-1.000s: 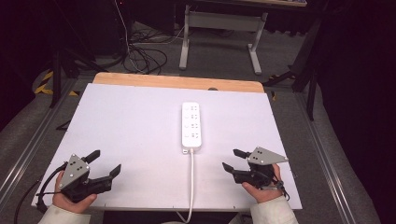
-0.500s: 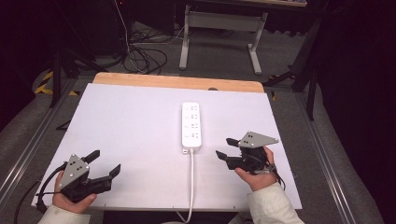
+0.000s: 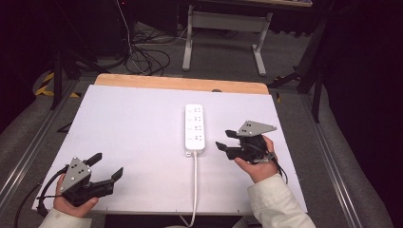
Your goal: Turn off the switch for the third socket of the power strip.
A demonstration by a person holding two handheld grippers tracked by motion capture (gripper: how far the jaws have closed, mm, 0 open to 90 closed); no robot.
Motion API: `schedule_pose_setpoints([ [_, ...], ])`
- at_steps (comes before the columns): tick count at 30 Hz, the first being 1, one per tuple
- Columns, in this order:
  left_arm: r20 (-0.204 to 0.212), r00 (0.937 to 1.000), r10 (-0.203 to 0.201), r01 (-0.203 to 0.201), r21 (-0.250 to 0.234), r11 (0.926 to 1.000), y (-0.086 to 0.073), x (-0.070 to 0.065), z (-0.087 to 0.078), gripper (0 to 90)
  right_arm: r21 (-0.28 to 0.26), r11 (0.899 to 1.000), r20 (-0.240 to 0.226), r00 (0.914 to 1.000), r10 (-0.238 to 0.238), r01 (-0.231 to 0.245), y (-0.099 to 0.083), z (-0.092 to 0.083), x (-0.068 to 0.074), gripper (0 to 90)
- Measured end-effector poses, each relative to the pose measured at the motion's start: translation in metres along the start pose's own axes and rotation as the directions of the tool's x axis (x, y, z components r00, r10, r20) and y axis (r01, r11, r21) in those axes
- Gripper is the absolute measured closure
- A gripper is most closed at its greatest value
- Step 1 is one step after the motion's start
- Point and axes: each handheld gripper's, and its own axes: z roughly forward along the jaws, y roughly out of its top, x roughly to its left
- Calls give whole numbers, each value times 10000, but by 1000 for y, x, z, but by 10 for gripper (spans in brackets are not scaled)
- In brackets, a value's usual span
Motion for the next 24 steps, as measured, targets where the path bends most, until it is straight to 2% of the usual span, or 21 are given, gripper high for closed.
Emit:
schedule_pose_setpoints([
  [6, 40, 10000, -12, 12, -2, 10000, 0, 0, 0, 166, -2, 10000, -32, 10000, 12, -12, 7, 6, -6, 461],
  [11, 36, 10000, -13, 13, -1, 10000, 0, 0, 0, 166, 315, 9994, -54, 9999, -135, 137, 12, 12, -11, 513],
  [16, -8, 10000, 18, -18, -1, 10000, 0, 0, 0, 166, 632, 9977, -296, 9993, -245, 264, 19, 21, -19, 671],
  [19, -30, 10000, 6, -5, 17, 10000, 0, 0, 0, 166, 424, 9989, -464, 9988, -172, 192, 21, 28, -23, 792],
  [21, -38, 10000, 9, -9, 18, 10000, 0, 0, -1, 167, 265, 9994, -504, 9985, -200, 214, 23, 35, -24, 840],
  [24, -100, 9999, -65, 65, -27, 10000, -1, 0, -3, 169, 408, 9991, -806, 9967, -66, 99, 28, 47, -26, 900],
])
